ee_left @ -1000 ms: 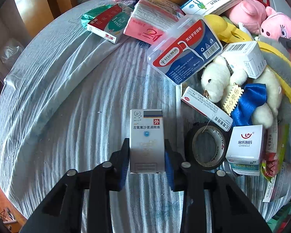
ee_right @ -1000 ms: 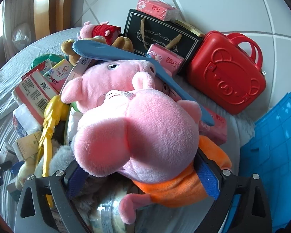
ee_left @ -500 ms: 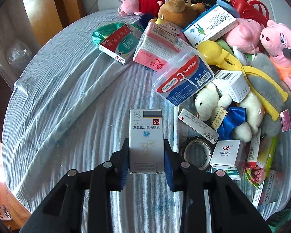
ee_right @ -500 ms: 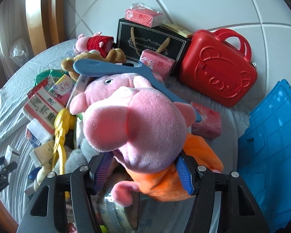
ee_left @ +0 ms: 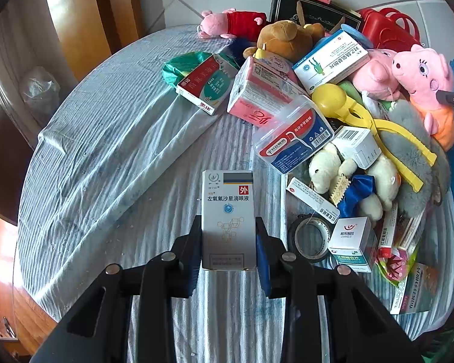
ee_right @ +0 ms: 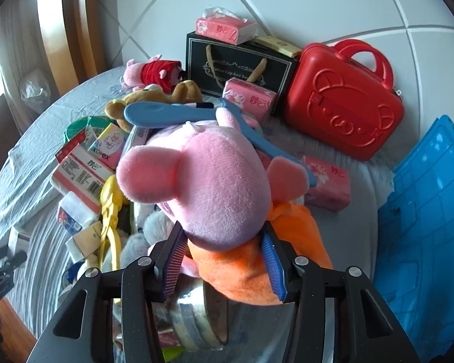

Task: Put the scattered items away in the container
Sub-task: 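Grasp the white medicine box with the left tool while the right tool grasps the pink pig plush, then lift and carry the medicine box and pig plush over the blue crate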

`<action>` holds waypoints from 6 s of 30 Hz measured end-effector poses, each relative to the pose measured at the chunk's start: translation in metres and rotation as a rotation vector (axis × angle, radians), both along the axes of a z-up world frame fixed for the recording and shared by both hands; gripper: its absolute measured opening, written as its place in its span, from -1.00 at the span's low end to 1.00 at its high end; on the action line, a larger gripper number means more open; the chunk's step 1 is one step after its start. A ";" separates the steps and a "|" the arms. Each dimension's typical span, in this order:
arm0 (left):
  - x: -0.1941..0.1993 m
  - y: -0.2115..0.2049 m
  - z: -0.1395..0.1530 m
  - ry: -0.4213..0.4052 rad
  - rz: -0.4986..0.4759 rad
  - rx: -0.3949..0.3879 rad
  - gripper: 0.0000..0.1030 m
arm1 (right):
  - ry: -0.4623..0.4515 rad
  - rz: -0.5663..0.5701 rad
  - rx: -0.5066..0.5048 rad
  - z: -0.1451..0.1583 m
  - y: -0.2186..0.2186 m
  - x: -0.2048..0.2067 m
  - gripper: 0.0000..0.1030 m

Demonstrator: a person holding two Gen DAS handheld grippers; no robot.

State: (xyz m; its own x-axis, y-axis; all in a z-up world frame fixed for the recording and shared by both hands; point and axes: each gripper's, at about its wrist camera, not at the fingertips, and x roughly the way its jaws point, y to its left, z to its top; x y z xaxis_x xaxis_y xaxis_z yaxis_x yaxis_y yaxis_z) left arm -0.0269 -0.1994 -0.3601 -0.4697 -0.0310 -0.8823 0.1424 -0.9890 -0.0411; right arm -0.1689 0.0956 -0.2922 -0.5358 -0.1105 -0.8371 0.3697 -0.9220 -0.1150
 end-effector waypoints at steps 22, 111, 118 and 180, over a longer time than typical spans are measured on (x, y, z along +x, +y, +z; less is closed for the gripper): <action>0.000 0.006 0.005 0.011 0.010 0.023 -0.41 | 0.023 0.087 0.174 -0.041 -0.007 -0.048 0.47; 0.006 0.166 0.362 0.423 -0.062 -0.054 -0.41 | 0.286 0.102 -0.504 0.282 0.107 0.165 0.42; -0.005 0.209 0.372 0.431 -0.119 -0.061 -0.41 | 0.310 0.063 -0.523 0.289 0.143 0.165 0.42; -0.119 0.576 0.362 0.373 -0.630 -0.065 -0.41 | 0.421 -0.472 -0.409 0.280 0.452 0.164 0.44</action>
State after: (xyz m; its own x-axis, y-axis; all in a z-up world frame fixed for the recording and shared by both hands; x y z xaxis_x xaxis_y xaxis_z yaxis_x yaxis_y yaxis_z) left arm -0.1457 0.3765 0.0022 -0.6845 0.2971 -0.6657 -0.4659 -0.8806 0.0860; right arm -0.0044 0.5473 -0.0121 -0.8687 -0.0478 -0.4930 -0.0748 -0.9713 0.2259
